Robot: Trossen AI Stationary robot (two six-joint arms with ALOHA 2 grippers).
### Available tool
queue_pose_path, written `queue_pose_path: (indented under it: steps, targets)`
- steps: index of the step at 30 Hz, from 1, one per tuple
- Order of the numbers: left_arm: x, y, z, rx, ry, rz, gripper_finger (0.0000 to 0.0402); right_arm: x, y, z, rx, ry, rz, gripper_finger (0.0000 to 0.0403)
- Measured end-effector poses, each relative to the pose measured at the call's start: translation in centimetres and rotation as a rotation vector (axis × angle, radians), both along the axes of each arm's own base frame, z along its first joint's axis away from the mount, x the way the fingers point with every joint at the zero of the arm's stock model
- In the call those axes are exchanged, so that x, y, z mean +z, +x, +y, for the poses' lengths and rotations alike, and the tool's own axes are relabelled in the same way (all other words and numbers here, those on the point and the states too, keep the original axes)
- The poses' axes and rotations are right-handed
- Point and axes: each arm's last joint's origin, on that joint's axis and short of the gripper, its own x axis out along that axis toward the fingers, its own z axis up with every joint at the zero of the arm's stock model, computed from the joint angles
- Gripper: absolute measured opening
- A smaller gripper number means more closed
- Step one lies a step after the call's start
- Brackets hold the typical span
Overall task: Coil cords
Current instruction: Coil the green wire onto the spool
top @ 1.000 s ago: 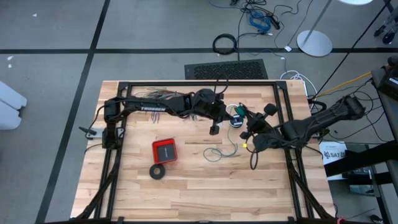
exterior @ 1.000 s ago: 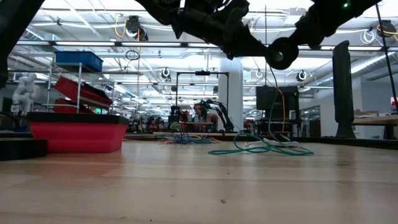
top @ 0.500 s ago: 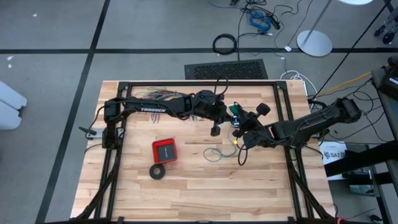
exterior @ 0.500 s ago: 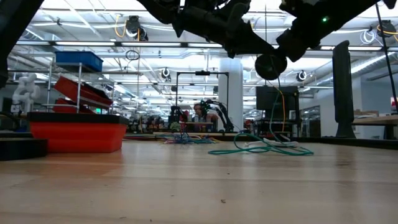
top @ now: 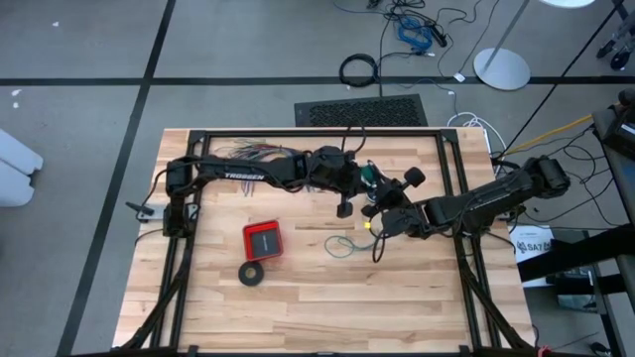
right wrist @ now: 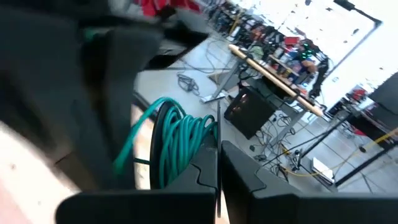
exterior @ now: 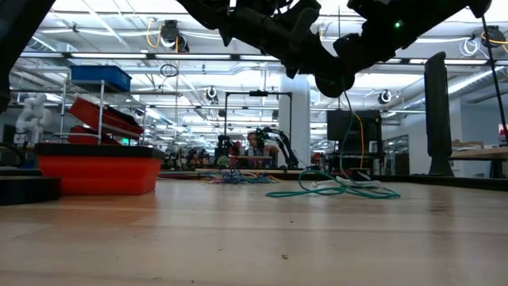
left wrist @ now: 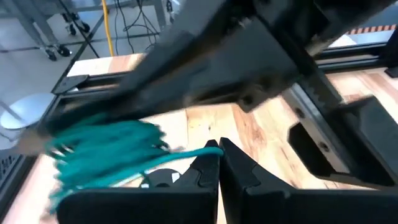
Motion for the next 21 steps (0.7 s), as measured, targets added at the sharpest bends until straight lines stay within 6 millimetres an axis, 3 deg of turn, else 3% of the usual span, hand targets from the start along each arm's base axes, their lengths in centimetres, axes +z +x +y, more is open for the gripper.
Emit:
queue_pose_path:
  steps: [9,21]
  targets:
    - [0.8,0.6,-1.7,0.083,0.052,-0.083,0.0016,0.6,0.1,0.0,-0.019,0.042,-0.128,0.0000]
    - [0.9,1.1,-2.3,0.095,0.038,-0.148,0.0029,0.8,0.0,0.2,-0.066,0.044,-0.216,0.0000]
